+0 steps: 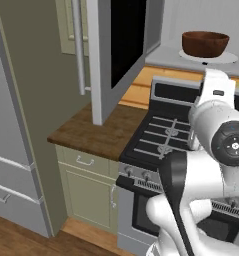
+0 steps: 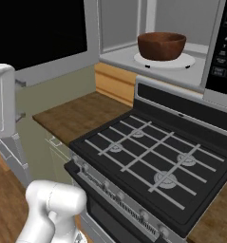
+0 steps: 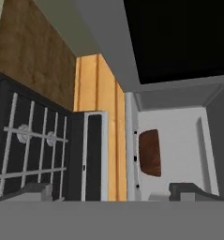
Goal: Pick the lime from the sink and place it in the bowl. Then pick the bowl and place it in the microwave. Then close the microwave door and press the start button.
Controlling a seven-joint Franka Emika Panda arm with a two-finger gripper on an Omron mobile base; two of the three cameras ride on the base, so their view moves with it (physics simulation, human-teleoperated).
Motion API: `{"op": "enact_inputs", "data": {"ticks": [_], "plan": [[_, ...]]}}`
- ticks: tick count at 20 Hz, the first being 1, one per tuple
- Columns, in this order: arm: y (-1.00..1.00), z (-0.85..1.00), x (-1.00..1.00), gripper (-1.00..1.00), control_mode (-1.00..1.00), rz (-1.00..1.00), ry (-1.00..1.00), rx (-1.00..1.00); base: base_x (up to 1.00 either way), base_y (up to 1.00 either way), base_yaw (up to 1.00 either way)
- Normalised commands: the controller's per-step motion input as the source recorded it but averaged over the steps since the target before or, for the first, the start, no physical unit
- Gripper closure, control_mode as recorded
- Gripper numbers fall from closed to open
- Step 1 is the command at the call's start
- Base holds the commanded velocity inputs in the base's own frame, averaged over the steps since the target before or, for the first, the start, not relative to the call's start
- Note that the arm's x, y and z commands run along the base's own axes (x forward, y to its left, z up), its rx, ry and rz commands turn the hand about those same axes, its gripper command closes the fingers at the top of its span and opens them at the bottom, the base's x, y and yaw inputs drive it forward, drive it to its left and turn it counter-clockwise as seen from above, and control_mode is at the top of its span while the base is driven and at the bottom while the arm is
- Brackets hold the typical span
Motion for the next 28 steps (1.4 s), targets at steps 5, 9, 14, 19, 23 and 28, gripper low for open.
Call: {"op": "enact_inputs", "data": {"ticks": [5,9,14,19,23,28], "plan": [[0.90,-0.02,-0.45,-1.00,-1.00,-0.15,-0.07,0.14,0.00,0.00,0.00],[1.00,-0.01,-0.27,-1.00,-1.00,-0.14,-0.14,0.10,0.00,0.00,0.00],[1.00,-0.19,0.05,-1.00,-1.00,-0.11,-0.10,-0.02,0.00,0.00,0.00],[1.00,-0.36,0.42,-1.00,-1.00,-0.05,0.00,-0.13,0.00,0.00,0.00],[0.94,-0.42,0.51,-1.00,-1.00,-0.06,0.00,-0.07,0.00,0.00,0.00],[0.86,-0.44,0.71,-1.00,-1.00,-0.07,0.00,0.00,0.00,0.00,0.00]]}}
